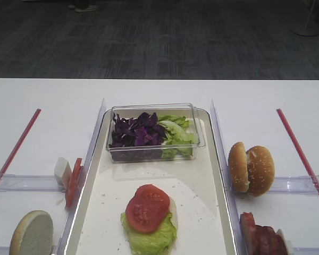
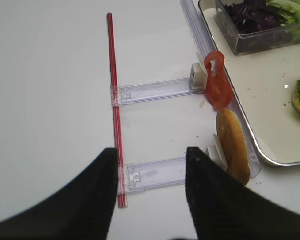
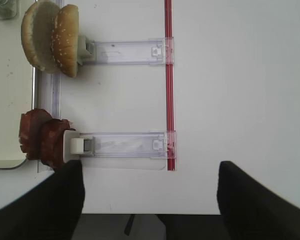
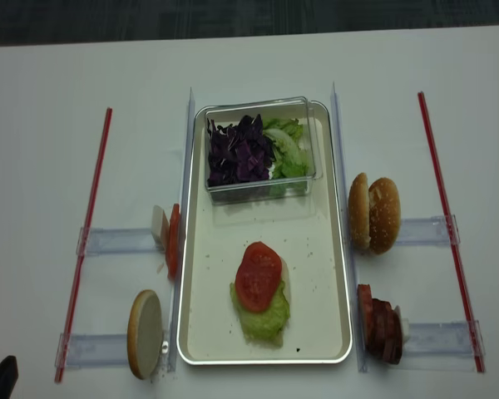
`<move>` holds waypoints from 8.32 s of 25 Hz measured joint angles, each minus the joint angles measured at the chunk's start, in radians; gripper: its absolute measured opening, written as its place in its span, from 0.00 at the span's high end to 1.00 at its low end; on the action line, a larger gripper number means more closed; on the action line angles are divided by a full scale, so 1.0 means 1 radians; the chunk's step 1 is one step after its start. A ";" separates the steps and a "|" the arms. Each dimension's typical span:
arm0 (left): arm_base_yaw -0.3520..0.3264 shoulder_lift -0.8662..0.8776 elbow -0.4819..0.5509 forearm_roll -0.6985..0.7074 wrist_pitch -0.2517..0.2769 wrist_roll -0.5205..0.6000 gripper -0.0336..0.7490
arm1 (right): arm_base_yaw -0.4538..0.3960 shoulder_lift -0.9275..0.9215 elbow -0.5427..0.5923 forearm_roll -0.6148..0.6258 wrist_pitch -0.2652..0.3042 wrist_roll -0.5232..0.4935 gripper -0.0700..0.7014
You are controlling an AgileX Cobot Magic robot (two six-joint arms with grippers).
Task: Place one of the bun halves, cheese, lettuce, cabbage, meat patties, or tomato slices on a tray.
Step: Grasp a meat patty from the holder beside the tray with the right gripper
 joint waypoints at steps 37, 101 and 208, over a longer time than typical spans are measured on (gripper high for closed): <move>0.000 0.000 0.000 0.000 0.000 0.000 0.58 | 0.000 0.583 -0.121 0.011 -0.037 -0.046 0.17; 0.000 0.000 0.000 0.000 0.000 0.000 0.58 | 0.711 0.773 -0.127 0.105 -0.163 0.446 0.19; 0.000 0.000 0.000 0.000 0.000 0.000 0.58 | 0.711 1.029 -0.130 0.000 -0.258 0.504 0.72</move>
